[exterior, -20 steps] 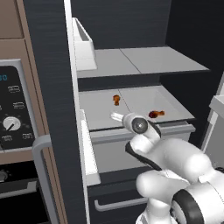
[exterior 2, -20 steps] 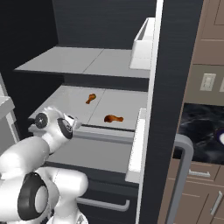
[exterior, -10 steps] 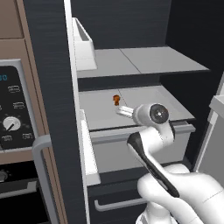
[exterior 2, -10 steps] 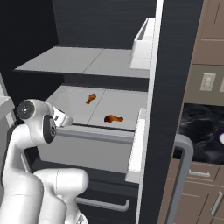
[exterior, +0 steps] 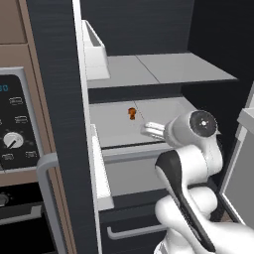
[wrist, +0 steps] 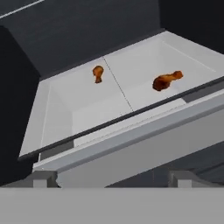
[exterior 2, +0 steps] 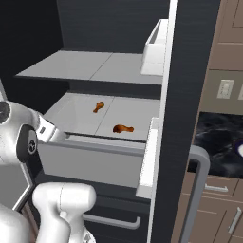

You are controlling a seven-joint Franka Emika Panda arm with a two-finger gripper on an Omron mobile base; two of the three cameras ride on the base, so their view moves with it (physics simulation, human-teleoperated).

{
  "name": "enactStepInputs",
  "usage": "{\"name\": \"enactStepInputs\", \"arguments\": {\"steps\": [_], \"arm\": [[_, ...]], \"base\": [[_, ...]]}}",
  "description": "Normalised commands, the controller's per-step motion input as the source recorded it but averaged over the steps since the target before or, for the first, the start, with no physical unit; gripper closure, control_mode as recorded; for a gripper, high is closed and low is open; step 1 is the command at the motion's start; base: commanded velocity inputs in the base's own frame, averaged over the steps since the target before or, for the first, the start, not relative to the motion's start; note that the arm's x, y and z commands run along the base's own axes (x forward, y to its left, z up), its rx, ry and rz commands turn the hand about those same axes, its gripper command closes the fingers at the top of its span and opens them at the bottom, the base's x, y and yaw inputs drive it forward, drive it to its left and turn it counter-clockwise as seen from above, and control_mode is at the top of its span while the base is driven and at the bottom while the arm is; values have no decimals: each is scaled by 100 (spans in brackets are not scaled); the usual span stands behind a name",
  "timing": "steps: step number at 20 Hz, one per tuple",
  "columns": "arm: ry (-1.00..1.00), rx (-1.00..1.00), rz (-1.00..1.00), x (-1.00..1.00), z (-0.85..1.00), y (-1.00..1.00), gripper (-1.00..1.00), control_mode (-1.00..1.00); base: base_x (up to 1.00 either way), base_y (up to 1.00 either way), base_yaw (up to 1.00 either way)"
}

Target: Place the chicken drumstick on the counter behind the older chicken drumstick on the same shelf of the fridge to maintain FIFO order. Close the fridge door when finished.

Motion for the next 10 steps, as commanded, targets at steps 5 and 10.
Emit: {"name": "enactStepInputs", "arguments": {"steps": [5,10], "arm": [[1,0,0,-84,6,-56,-100,-100],[5,0,0,-35,-2,-38,-100,-100]], "base": [[0,0,0],[0,0,0]]}}
